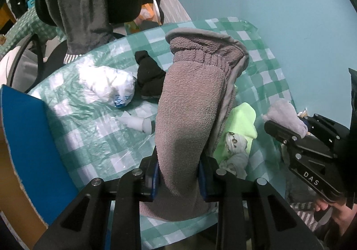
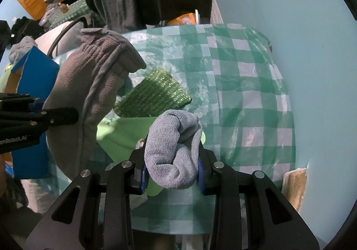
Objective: Organize soft objects
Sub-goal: 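Lift the grey mitten and grey sock and carry both toward the cardboard box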
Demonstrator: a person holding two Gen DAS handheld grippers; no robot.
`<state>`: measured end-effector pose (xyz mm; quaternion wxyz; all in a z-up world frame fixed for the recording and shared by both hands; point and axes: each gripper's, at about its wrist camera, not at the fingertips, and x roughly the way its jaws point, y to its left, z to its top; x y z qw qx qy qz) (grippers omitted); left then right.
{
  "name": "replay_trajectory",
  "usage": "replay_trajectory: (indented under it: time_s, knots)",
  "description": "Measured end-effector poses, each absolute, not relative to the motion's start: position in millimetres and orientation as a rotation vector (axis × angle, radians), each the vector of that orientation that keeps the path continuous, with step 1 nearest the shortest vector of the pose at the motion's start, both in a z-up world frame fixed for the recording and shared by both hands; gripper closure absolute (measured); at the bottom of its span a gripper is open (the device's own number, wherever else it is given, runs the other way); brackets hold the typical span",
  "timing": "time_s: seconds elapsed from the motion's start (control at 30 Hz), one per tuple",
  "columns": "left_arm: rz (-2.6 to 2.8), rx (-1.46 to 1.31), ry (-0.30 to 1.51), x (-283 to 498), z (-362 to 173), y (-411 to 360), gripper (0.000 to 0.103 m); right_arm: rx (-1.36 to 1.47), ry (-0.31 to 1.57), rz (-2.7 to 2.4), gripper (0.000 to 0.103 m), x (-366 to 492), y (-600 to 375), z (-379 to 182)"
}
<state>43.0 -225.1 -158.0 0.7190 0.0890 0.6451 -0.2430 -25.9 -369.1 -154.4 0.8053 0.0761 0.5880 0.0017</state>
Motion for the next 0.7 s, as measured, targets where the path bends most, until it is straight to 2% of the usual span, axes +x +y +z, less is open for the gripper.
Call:
replay_trajectory:
  time_s: [0.7]
  knots:
    - [-0.432,0.136,1.3,26.9,-89.1,-160.8,0.077,0.1,1.18,0.089,0.071,-12.0,-327.2,-103.3]
